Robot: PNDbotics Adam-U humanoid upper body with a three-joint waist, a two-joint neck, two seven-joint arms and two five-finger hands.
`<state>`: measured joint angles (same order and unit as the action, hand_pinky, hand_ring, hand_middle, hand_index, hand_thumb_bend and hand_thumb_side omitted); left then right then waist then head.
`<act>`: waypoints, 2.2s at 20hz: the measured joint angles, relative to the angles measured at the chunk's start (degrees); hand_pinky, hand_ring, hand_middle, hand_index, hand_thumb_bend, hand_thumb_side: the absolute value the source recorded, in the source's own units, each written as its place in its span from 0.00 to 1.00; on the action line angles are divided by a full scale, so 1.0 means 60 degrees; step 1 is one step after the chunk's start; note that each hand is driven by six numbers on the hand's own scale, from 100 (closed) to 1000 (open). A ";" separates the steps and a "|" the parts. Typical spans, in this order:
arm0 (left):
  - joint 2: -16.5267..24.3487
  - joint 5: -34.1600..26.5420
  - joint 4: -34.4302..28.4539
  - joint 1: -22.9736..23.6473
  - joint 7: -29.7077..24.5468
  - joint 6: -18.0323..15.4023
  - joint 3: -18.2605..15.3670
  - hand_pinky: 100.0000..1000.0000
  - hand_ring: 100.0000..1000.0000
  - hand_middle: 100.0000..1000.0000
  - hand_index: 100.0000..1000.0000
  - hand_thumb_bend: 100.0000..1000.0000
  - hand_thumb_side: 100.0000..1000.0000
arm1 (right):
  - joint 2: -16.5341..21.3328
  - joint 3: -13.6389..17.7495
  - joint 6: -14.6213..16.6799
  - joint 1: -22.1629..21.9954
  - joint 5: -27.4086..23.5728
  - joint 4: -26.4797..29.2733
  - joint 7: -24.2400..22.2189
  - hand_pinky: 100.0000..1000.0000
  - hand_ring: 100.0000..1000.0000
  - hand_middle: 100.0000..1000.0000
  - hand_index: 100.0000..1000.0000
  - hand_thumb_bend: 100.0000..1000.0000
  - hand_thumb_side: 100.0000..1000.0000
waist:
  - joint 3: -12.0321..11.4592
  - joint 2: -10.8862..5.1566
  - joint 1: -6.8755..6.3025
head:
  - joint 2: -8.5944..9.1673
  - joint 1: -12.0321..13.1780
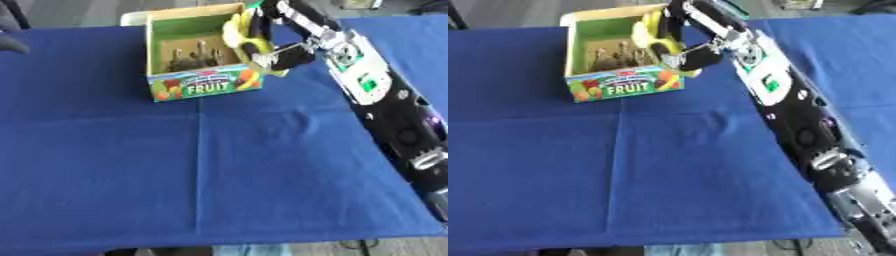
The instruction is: Pick up objects on the table and place them in the box.
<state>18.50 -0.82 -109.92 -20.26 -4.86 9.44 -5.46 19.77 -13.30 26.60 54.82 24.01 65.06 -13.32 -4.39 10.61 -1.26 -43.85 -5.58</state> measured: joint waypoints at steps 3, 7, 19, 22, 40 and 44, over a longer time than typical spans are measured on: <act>-0.0118 -0.0039 -0.0038 -0.0063 -0.0052 0.0008 0.0018 0.76 0.51 0.54 0.73 0.00 0.57 | -0.0170 0.0296 -0.0071 0.0321 0.0149 -0.0431 0.0126 0.43 0.29 0.21 0.34 0.00 0.00 | -0.0257 0.0043 0.0010 | 0.0000 -0.0141; -0.0309 -0.0127 -0.0146 -0.0156 -0.0137 0.0032 0.0116 0.76 0.51 0.54 0.73 0.00 0.57 | -0.0445 0.0804 -0.0212 0.0573 0.0398 -0.1127 0.0270 0.45 0.31 0.21 0.34 0.00 0.00 | -0.0652 0.0117 0.0045 | 0.0000 -0.0372; -0.0755 -0.0397 -0.0488 -0.0243 -0.0312 0.0067 0.0295 0.76 0.51 0.53 0.73 0.00 0.56 | -0.1390 0.2107 -0.0702 0.0755 0.2144 -0.3175 0.1316 0.55 0.43 0.32 0.43 0.00 0.00 | -0.1442 0.0251 -0.0057 | 0.0000 -0.0978; -0.0827 -0.0442 -0.0509 -0.0243 -0.0316 0.0066 0.0298 0.76 0.51 0.53 0.73 0.00 0.56 | -0.1540 0.2287 -0.0778 0.0814 0.2867 -0.3461 0.1849 0.56 0.46 0.35 0.45 0.03 0.00 | -0.1555 0.0264 -0.0091 | 0.0000 -0.1074; -0.0902 -0.0487 -0.0559 -0.0150 -0.0312 0.0059 0.0300 0.75 0.50 0.52 0.73 0.01 0.56 | -0.1943 0.2385 -0.1467 0.0848 0.6670 -0.4056 0.3240 1.00 1.00 0.93 0.91 0.52 0.34 | -0.1792 0.0259 -0.0246 | 0.0000 -0.1153; -0.0902 -0.0487 -0.0558 -0.0123 -0.0296 0.0045 0.0298 0.75 0.50 0.52 0.73 0.01 0.55 | -0.2039 0.2386 -0.1806 0.0772 0.6865 -0.4004 0.3713 1.00 1.00 0.93 0.90 0.53 0.35 | -0.1739 0.0230 -0.0262 | 0.0000 -0.1153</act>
<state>13.10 -3.73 -113.27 -21.00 -6.64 9.71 -3.67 7.53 1.02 15.76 59.45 65.20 41.04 8.96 -14.82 11.99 -2.84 -43.85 -12.50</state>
